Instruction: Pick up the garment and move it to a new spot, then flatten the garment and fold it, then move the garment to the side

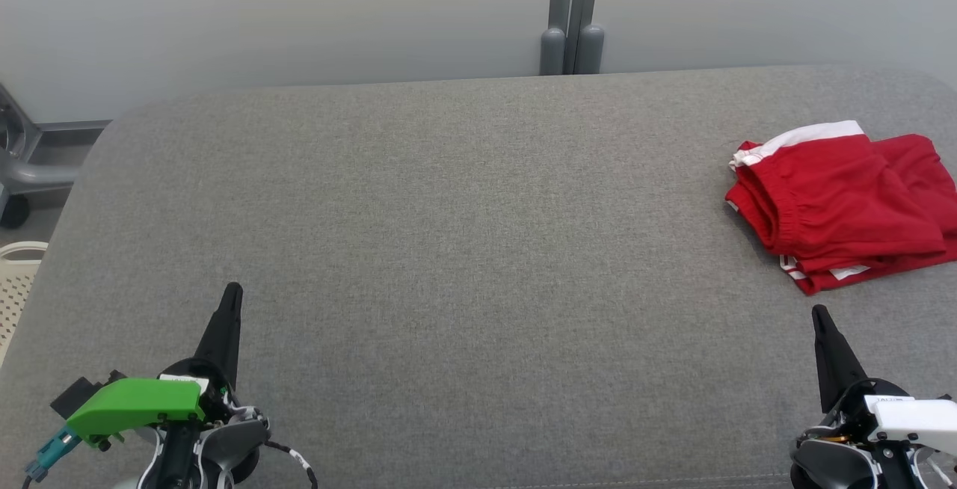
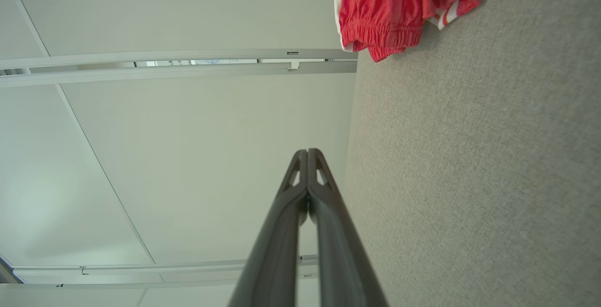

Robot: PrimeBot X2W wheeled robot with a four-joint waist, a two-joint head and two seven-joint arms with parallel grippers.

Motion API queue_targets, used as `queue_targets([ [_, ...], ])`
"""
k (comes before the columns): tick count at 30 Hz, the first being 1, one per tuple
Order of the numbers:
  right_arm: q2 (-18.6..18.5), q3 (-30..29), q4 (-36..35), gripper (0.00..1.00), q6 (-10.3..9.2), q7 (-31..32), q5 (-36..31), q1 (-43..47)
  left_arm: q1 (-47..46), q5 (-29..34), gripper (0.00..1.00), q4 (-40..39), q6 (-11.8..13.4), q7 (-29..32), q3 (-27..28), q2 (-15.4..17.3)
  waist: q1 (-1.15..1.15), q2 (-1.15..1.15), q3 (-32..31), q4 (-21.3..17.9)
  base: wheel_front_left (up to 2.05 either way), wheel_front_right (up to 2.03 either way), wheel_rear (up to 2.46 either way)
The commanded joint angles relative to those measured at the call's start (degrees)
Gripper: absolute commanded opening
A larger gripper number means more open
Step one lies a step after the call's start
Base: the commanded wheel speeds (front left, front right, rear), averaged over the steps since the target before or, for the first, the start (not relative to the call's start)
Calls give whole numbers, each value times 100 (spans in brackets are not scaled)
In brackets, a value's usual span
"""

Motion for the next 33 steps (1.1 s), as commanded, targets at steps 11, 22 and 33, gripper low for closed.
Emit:
queue_targets([
  [11,-24,-7,-24,0,2,10,23,65,-70,-1,0,-19,-32,11,21,2,0,0,0,0,0,0,0],
  [22,-24,-6,-24,0,2,10,23,65,-70,-1,0,-19,-32,12,21,2,0,0,0,0,0,0,0],
  [33,-24,-6,-25,0,2,10,23,65,-70,-1,0,-19,-32,10,21,2,0,0,0,0,0,0,0],
])
